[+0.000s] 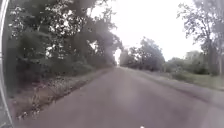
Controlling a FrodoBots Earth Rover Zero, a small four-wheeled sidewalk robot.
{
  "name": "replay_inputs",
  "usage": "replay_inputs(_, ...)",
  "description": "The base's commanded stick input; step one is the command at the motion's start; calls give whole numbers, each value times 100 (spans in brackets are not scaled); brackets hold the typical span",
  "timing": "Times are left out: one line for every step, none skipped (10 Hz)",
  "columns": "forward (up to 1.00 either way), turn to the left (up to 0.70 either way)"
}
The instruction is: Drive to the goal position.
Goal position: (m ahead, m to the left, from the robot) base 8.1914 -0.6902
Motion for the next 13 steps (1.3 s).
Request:
replay_inputs(70, 1)
replay_inputs(70, 1)
replay_inputs(70, 1)
replay_inputs(70, 1)
replay_inputs(70, 1)
replay_inputs(70, 1)
replay_inputs(70, 1)
replay_inputs(70, 1)
replay_inputs(70, 1)
replay_inputs(70, 1)
replay_inputs(70, 1)
replay_inputs(70, 1)
replay_inputs(70, 1)
